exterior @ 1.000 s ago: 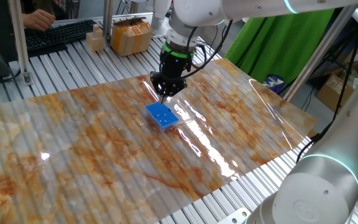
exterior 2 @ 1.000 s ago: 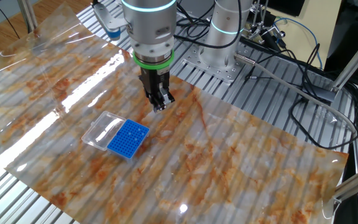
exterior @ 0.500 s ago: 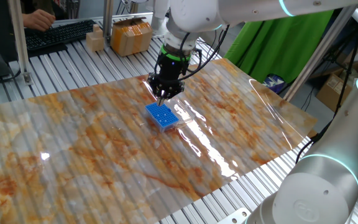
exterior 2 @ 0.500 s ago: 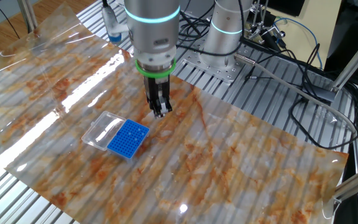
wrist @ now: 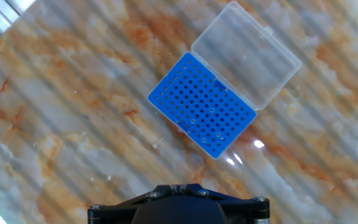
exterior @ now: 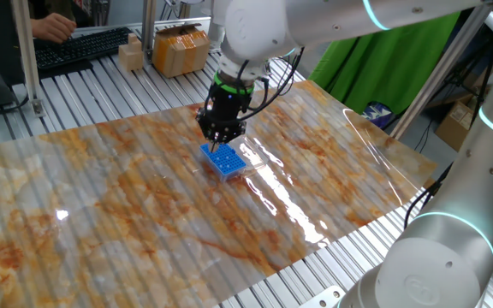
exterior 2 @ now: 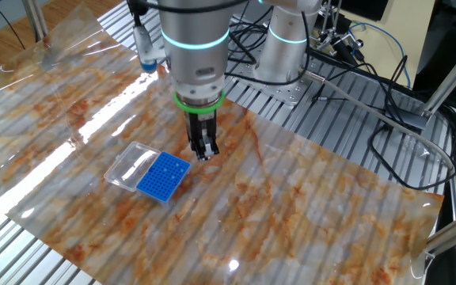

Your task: Insert a small pipette tip into the holder for small pipette tips

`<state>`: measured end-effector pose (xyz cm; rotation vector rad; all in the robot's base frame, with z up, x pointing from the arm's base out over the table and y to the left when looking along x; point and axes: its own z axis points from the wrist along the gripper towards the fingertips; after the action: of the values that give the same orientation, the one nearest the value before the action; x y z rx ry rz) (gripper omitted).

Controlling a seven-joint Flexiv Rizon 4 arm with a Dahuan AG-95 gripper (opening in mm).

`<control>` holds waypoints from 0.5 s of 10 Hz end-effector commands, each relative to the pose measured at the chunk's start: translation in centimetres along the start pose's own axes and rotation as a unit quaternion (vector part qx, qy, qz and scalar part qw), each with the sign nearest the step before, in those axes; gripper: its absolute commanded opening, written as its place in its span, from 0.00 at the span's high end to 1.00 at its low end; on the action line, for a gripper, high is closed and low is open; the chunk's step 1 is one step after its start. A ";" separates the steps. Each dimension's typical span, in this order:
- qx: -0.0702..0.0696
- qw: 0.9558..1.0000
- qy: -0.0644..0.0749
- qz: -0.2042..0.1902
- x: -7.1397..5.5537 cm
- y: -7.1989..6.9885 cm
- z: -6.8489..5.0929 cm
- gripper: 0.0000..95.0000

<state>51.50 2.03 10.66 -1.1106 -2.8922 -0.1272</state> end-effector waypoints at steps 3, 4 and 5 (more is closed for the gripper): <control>-0.007 1.000 -0.009 0.010 -0.4 0.4 1.6 1.00; -0.009 1.000 -0.011 0.014 -0.5 0.5 2.0 1.00; -0.009 1.000 -0.012 0.013 -0.7 0.6 2.3 1.00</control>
<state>52.51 2.30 8.22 -1.1667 -2.9024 -0.1385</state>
